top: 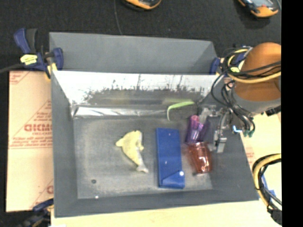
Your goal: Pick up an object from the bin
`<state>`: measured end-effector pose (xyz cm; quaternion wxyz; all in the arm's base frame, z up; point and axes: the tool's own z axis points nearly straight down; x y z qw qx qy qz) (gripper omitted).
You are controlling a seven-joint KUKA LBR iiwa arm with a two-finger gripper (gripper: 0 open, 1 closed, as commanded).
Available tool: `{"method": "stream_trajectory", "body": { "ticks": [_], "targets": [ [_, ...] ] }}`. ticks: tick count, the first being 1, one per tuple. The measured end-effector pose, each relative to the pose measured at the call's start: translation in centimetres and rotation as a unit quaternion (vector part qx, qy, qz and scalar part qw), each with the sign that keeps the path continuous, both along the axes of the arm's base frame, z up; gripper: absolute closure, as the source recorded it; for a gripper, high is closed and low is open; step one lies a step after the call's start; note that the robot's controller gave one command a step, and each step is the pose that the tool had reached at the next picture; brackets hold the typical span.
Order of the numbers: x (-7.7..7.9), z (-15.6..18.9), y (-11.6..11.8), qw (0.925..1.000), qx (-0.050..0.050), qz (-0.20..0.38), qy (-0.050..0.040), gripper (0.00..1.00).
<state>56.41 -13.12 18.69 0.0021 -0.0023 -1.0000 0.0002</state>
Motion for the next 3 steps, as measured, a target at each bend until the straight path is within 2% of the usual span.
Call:
{"method": "stream_trajectory", "body": {
  "ticks": [1,2,3],
  "targets": [
    [0.1,0.5,0.1,1.0,-0.001,0.002,-0.0039,0.0],
    [1.2,5.3,0.5,0.9981,0.0,0.062,-0.003,0.0],
    [2.4,10.2,-0.8,0.9995,0.0,-0.031,-0.0038,0.0]
  ]
}}
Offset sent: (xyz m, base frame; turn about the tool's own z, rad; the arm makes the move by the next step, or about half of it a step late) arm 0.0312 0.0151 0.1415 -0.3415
